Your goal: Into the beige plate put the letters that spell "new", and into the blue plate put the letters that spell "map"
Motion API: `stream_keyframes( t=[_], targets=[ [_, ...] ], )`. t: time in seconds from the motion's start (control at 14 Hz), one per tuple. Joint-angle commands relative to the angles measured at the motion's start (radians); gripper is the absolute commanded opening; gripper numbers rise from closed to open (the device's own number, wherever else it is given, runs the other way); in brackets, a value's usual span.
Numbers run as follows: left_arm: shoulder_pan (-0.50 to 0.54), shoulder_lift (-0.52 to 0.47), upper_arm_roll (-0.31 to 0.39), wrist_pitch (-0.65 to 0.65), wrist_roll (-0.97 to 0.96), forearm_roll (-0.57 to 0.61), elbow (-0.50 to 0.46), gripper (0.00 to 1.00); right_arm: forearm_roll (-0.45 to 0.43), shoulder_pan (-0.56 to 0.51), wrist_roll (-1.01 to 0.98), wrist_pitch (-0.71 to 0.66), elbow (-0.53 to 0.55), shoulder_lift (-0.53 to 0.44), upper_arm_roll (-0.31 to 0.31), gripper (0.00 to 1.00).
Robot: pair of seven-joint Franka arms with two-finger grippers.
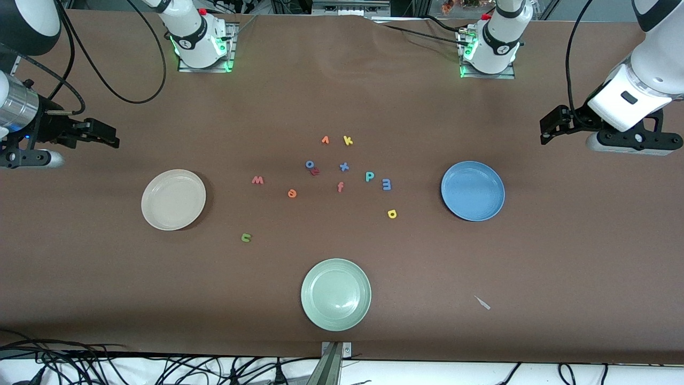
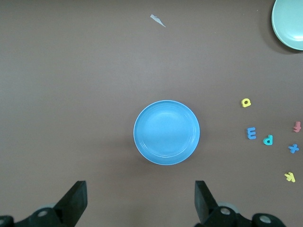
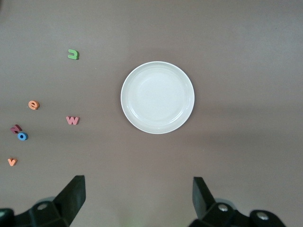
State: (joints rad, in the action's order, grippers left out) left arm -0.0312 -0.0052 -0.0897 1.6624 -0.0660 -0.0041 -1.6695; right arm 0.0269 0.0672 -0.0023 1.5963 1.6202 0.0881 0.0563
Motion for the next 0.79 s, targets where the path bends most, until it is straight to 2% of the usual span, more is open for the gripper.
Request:
stream_keyframes(
  t=[0.0,0.72],
  targets=[
    [-0.003,0.007,-0.002,-0.023,0.012,0.015,0.023,1.00,-0.016,-0.006,-0.010,-0.002,-0.008,0.002,-0.004,1.00],
    [-0.003,0.007,-0.001,-0.023,0.014,0.015,0.023,1.00,-0.028,-0.004,-0.012,-0.002,-0.008,0.002,-0.004,1.00]
  ],
)
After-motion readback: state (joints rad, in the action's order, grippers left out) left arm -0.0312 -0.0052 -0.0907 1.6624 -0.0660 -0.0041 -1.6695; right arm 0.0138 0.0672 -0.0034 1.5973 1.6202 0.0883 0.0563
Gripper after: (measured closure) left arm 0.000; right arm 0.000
